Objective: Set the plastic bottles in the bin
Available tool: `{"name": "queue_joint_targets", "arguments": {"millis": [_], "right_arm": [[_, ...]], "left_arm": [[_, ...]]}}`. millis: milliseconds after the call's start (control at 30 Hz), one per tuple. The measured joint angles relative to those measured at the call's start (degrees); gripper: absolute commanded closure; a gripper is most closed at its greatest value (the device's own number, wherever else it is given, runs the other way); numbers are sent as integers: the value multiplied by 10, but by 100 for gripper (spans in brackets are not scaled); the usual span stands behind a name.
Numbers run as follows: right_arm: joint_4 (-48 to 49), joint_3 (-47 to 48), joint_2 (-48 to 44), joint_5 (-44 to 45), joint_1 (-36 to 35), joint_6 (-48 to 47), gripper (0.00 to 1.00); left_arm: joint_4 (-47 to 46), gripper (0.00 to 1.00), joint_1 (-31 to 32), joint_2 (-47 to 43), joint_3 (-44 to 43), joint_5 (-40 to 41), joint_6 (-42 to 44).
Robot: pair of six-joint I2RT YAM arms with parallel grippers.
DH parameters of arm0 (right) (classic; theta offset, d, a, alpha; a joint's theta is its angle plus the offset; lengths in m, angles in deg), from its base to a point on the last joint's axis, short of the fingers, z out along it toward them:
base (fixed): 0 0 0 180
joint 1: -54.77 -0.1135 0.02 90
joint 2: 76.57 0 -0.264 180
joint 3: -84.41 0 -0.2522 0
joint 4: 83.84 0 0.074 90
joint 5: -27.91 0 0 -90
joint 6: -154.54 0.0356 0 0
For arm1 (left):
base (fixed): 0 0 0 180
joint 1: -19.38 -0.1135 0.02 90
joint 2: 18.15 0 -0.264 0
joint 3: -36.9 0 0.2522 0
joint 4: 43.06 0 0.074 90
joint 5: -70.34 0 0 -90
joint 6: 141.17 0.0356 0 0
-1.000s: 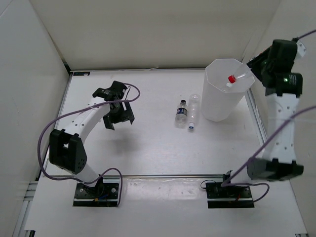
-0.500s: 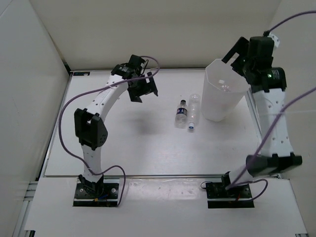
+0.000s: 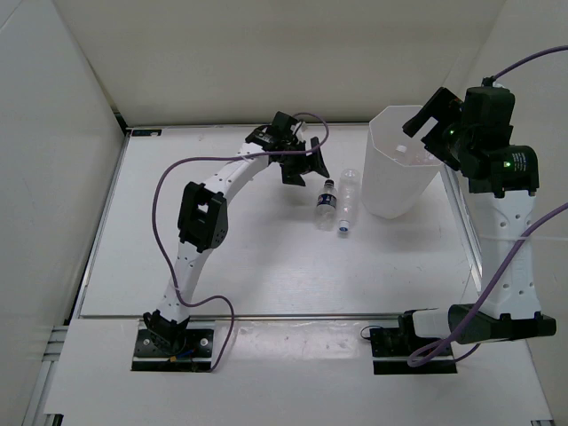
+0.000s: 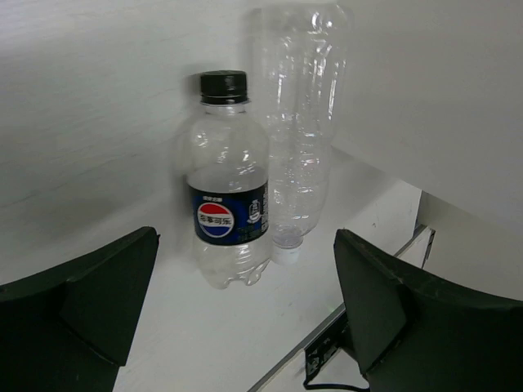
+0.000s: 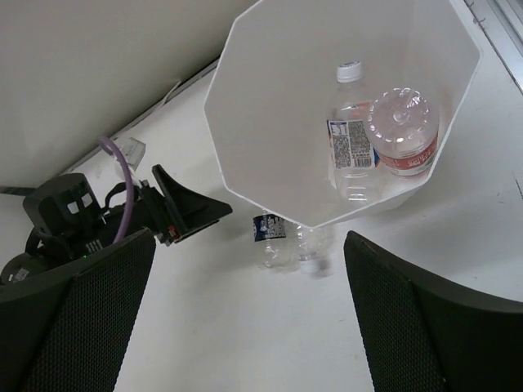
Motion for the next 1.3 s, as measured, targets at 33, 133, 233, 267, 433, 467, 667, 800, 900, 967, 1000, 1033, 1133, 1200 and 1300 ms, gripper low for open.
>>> {"name": "queue_joint_targets", "arguments": {"millis": [33,133,233,267,433,467,667,800,900,967,1000,1033,1133,1200,1300], "right_arm": [[0,0,5,0,1,-1,0],[-6,0,11,0,2,-2,0],[-10,-2,5,0,2,-2,0],[-10,-4,1,0,2,-2,0],[-11,-7,-16,0,2,-11,0],[-11,-8,-18,1,2,-13,0],[-12,-27,-38,10,2,-18,0],[-14,-28,-41,15,2,-19,0],[-14,-28,-41,15,2,-19,0],[-14,-31,-42,16,2,-20,0],[-15,-33,-42,18,2,-20,0],[-15,-35,-42,20,2,-20,0],[-15,-36,-42,25,2,-20,0],[-15,-36,-42,30,2,-18,0],[-16,-36,-42,46,2,-9,0]], "left_arm": [[-4,0,5,3,0,-2,2],[-14,0,21,16,0,-17,9],[-27,0,29,30,0,-34,13],[-31,0,30,36,1,-38,14],[-37,0,31,64,10,-45,14],[-38,3,31,71,10,-46,14],[-52,26,31,100,10,-92,1],[-64,54,32,107,14,-128,-9],[-80,70,26,102,38,-149,-18],[-82,76,17,92,58,-159,-28],[-78,76,9,86,66,-161,-37],[-71,76,1,78,71,-156,-43],[-44,73,-39,45,72,-109,-66],[-23,67,-64,28,21,-71,-75],[-71,64,-92,5,-85,-27,-87]]}}
